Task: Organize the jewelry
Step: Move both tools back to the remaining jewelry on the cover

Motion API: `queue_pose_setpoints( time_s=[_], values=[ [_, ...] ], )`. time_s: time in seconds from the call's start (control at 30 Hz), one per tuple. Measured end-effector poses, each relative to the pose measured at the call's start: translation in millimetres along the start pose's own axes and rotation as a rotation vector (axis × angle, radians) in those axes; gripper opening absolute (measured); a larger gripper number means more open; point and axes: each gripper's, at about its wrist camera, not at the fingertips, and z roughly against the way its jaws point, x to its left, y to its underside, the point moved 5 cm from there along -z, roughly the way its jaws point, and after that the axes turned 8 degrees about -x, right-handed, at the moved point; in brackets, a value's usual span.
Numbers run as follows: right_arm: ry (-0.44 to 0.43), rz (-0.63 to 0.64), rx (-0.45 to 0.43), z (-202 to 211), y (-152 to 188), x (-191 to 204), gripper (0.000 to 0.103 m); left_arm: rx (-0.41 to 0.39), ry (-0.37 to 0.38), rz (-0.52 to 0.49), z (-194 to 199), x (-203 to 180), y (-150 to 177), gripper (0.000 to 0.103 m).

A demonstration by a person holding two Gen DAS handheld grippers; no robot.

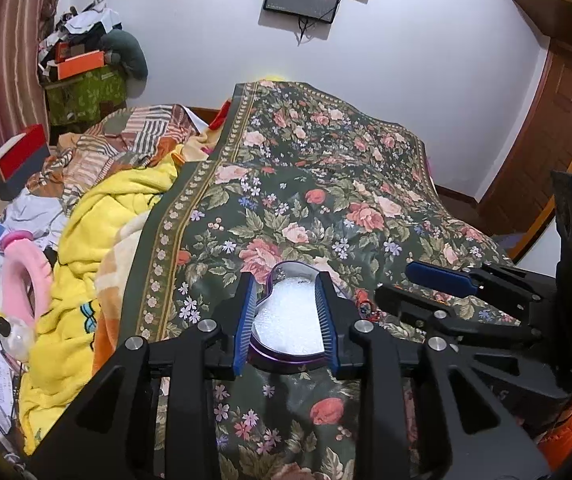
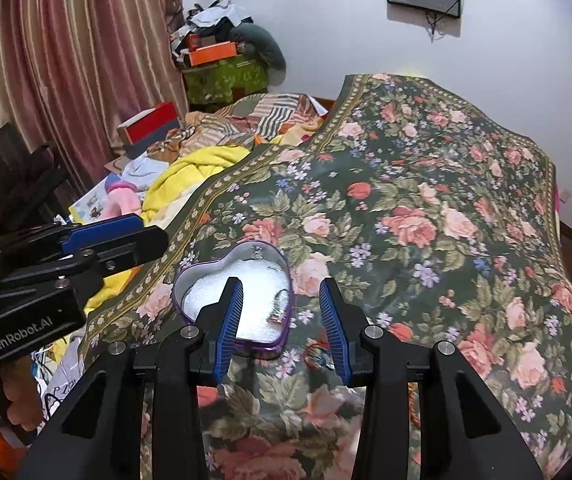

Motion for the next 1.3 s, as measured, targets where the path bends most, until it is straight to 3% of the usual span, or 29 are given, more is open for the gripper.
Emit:
queue_pose_setpoints(
  time_s=[0.23, 0.63, 0.87, 1.3],
  values=[
    [0.056, -0.031, -0.031, 27.3, 2.8, -22.2, 0.036, -0.028, 0.006, -0.026, 18.4, -17.4, -4.4, 0.039],
    [0.147, -0.110, -0.063, 71.2, 21.6, -71.2, 0.040, -0.009, 0.049, -0.086, 22.1, -64.2, 3.9, 0.041],
    [0.198, -0.163, -0.052, 87.2, 42.5, -105.6, 0.045, 0.054, 0.082, -0.130, 2.7, -94.5, 19.5, 0.046],
    [0.238, -0.242, 0.077, 76.9, 89.5, -147.1, 0.045, 0.263, 0.164, -0.155, -53.7, -124.0, 75.1, 0.046]
  ],
)
